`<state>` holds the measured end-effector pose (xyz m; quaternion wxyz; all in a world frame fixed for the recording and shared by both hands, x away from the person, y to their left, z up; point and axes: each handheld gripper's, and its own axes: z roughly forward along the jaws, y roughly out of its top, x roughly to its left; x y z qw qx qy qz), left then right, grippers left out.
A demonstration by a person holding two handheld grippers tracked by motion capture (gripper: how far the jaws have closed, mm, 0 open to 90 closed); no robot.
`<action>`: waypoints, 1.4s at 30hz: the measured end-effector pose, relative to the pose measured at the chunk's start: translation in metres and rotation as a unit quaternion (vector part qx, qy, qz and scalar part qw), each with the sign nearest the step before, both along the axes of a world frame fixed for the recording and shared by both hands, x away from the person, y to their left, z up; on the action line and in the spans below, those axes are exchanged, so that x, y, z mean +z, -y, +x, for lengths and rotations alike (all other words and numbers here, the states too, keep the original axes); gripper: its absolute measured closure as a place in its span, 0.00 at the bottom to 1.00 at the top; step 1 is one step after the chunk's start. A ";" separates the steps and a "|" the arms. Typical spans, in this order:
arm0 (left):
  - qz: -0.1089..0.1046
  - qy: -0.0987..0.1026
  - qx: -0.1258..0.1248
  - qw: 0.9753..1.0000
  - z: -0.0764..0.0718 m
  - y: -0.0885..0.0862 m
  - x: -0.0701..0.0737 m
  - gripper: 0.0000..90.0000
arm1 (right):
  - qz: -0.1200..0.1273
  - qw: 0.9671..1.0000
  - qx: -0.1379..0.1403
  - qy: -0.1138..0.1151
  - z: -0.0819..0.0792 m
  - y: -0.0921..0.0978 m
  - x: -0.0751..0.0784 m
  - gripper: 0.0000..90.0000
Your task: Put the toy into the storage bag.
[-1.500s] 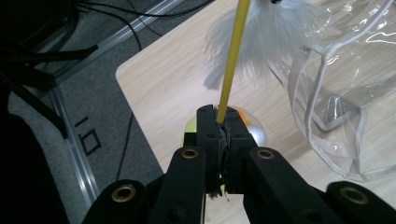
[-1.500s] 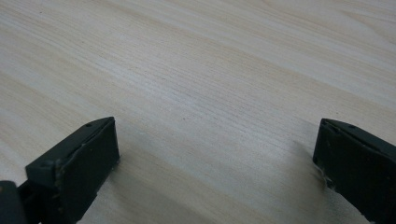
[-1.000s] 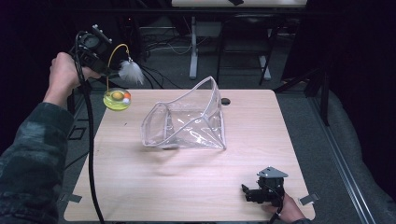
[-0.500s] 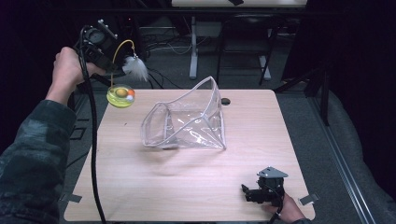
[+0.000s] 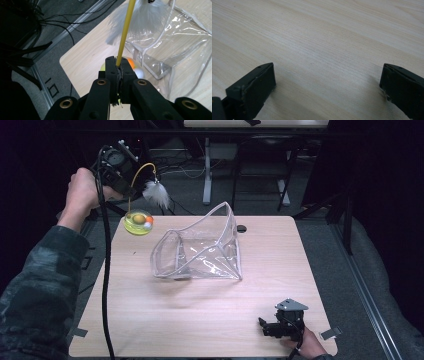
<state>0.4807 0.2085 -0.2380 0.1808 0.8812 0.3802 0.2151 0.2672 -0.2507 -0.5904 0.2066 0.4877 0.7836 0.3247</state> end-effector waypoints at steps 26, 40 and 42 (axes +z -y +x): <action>0.007 -0.032 -0.084 0.996 -0.008 0.051 -0.006 0.98 | -0.001 1.000 0.002 -0.001 0.000 0.000 0.000 0.00; -0.007 -0.055 -0.117 0.992 -0.005 0.074 -0.029 0.98 | -0.002 1.000 0.003 -0.002 0.000 0.000 0.000 0.00; -0.008 -0.057 -0.120 0.991 -0.005 0.078 -0.032 0.98 | -0.003 1.000 0.003 -0.002 0.000 0.000 0.000 0.00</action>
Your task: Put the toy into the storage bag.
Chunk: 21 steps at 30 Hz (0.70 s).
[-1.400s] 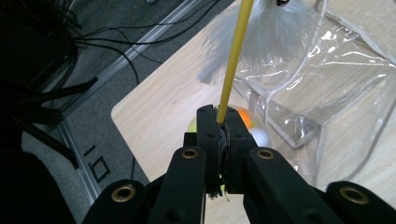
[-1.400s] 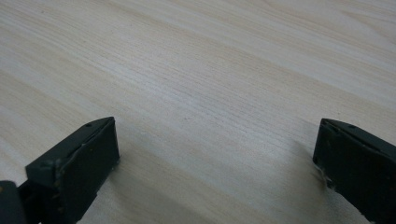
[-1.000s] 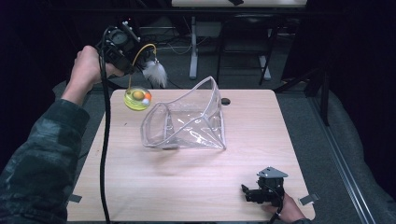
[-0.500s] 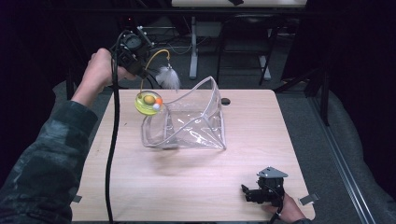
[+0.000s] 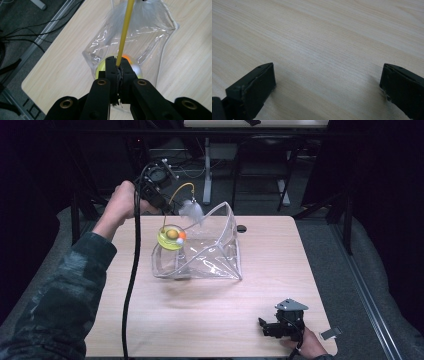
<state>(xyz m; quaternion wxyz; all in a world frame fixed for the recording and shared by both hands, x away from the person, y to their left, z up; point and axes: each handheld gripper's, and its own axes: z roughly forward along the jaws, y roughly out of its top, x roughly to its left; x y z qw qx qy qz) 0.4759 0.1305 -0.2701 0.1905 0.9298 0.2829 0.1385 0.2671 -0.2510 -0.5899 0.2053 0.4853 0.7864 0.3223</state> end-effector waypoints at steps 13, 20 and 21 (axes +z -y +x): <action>0.001 -0.021 -0.015 1.000 0.005 0.017 -0.025 0.98 | -0.009 1.000 0.002 0.000 0.000 0.001 0.001 0.00; -0.001 -0.036 -0.018 0.999 0.009 0.024 -0.042 0.98 | 0.002 1.000 0.002 0.003 0.000 0.000 -0.001 0.00; -0.001 -0.035 -0.018 0.999 0.009 0.024 -0.044 0.98 | 0.002 1.000 0.002 0.003 0.000 0.000 -0.001 0.00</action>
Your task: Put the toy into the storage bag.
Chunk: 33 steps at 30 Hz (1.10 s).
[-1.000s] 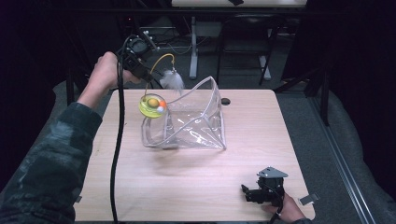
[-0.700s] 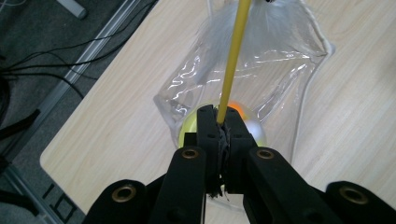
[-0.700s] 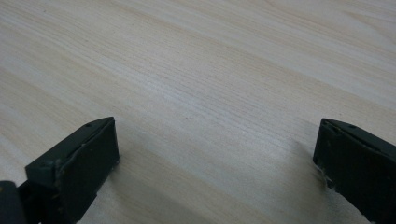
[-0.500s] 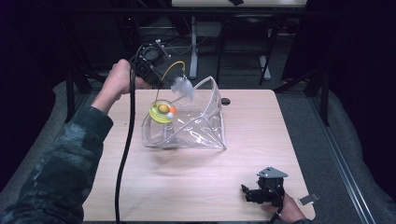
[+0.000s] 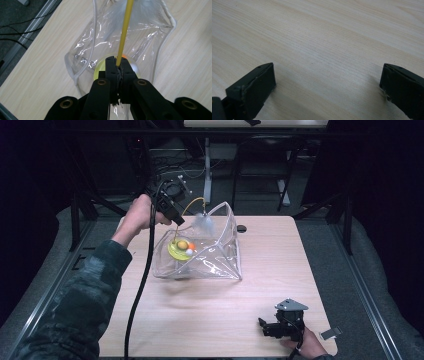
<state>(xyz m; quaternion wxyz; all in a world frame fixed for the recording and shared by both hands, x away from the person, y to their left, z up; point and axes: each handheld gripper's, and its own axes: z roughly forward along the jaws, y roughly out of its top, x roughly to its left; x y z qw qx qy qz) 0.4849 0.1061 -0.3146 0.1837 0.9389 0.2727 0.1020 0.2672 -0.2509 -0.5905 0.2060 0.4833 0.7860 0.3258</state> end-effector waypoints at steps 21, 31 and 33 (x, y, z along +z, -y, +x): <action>0.001 -0.031 -0.006 0.999 0.010 0.015 -0.047 0.98 | 0.020 1.000 -0.006 0.007 0.000 -0.002 -0.001 0.00; -0.006 -0.037 -0.002 0.999 0.014 0.019 -0.065 0.98 | 0.003 1.000 0.001 -0.001 0.000 0.000 0.000 0.00; -0.008 -0.039 0.001 0.999 0.015 0.020 -0.068 0.98 | 0.003 1.000 0.001 -0.001 0.000 0.000 0.000 0.00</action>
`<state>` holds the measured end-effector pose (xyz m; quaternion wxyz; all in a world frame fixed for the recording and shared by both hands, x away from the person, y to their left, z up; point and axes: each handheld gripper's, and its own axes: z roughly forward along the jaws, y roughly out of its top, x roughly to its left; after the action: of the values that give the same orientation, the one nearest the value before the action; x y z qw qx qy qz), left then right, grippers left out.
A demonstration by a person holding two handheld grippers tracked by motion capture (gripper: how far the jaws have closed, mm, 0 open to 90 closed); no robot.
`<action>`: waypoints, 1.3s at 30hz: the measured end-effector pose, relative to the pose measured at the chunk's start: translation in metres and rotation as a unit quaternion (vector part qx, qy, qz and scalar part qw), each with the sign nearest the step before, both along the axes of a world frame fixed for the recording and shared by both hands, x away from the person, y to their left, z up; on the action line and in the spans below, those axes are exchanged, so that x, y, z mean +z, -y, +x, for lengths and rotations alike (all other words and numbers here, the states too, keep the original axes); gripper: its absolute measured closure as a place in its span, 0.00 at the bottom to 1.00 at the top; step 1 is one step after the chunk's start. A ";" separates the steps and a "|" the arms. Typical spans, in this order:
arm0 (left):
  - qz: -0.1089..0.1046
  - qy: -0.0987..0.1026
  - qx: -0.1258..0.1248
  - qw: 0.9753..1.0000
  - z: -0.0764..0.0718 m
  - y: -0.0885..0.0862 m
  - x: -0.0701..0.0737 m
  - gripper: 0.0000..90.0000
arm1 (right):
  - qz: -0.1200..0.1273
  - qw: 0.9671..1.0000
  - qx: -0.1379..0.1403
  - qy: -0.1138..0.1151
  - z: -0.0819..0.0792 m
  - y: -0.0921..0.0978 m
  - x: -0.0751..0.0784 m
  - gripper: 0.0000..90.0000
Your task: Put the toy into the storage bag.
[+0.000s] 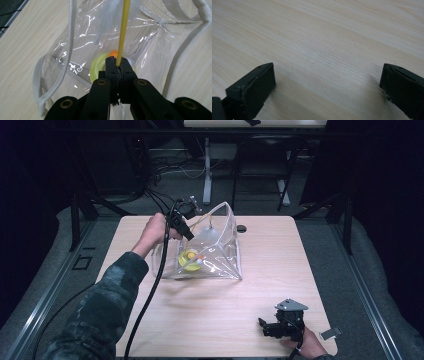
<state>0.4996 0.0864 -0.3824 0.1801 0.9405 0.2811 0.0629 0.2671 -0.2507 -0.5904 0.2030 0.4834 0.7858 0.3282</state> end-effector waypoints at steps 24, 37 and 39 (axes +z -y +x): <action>0.006 -0.017 0.030 0.999 0.009 0.000 -0.027 0.98 | 0.002 1.000 -0.002 0.002 0.000 0.000 0.000 0.00; -0.011 -0.024 0.027 0.999 0.006 -0.012 -0.015 0.72 | -0.002 1.000 -0.002 0.000 0.000 0.000 0.000 0.00; -0.009 -0.019 0.027 0.999 0.004 -0.014 -0.011 0.66 | -0.002 1.000 -0.002 0.000 0.000 0.000 0.000 0.00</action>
<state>0.5039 0.1006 -0.3935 0.1813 0.9320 0.3104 0.0470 0.2669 -0.2505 -0.5904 0.2046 0.4845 0.7856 0.3261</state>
